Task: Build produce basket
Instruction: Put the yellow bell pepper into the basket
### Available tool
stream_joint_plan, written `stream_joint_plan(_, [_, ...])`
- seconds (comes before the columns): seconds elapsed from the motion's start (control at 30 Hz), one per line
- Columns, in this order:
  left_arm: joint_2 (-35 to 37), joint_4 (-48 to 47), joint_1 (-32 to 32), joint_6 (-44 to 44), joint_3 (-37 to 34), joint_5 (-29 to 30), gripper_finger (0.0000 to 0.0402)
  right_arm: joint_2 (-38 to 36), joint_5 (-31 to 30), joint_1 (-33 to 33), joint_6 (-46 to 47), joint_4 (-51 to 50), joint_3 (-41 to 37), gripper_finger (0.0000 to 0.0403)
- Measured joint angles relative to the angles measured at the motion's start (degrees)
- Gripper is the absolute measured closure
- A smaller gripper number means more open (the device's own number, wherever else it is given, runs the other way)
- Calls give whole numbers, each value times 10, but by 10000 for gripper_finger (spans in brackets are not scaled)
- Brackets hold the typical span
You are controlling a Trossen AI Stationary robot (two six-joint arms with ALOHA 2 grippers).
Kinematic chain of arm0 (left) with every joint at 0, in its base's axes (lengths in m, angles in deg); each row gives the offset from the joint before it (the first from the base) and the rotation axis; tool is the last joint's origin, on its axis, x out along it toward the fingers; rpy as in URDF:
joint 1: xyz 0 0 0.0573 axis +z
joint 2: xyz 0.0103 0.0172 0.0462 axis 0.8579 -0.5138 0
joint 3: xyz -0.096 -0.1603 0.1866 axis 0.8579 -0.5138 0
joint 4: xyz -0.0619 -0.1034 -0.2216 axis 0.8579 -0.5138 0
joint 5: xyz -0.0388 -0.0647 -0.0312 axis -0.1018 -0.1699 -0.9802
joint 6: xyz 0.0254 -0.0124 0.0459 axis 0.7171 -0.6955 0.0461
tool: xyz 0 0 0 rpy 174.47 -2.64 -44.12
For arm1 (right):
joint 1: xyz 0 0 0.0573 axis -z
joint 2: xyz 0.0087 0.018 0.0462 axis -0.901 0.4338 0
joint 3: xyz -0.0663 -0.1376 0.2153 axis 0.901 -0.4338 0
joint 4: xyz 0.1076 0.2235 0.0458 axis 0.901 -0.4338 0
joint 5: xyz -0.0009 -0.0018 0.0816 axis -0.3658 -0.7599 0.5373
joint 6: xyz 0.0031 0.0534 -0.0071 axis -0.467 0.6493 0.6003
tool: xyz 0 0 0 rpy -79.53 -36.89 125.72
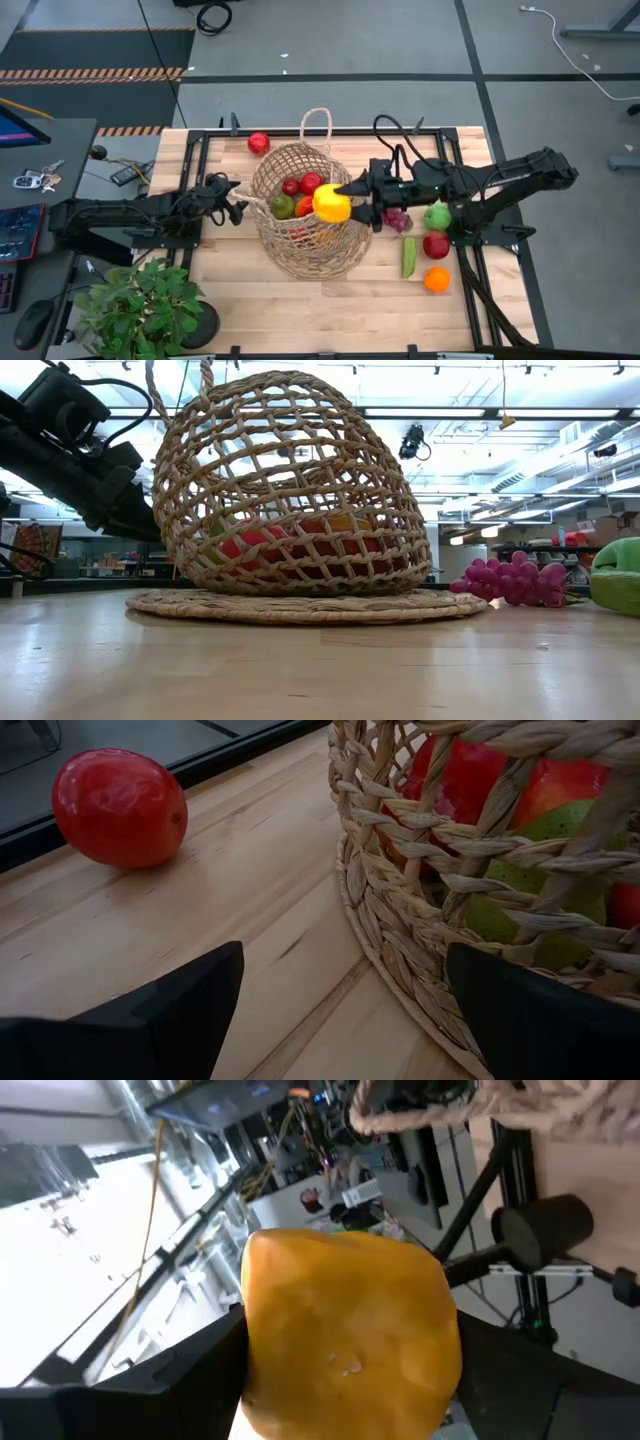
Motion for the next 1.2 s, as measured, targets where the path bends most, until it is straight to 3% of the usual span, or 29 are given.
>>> stream_joint_plan(0.23, [0,0,0,0,0,0,44,0,20,38,-48,-4,0,93])
stream_joint_plan(0.33, [0,0,0,0,0,0,44,0,80,62,-56,-17,0,93])
stream_joint_plan(0.5, [0,0,0,0,0,0,44,0,234,108,-84,-42,0,93])
stream_joint_plan(0.63, [0,0,0,0,0,0,44,0,333,139,-206,-63,0,93])
stream_joint_plan(0.97, [0,0,0,0,0,0,44,0,467,165,-701,-69,0,93])
stream_joint_plan(1.07, [0,0,0,0,0,0,44,0,466,165,-761,-69,0,93])
stream_joint_plan(1.2, [0,0,0,0,0,0,44,0,465,165,-760,-69,0,93])
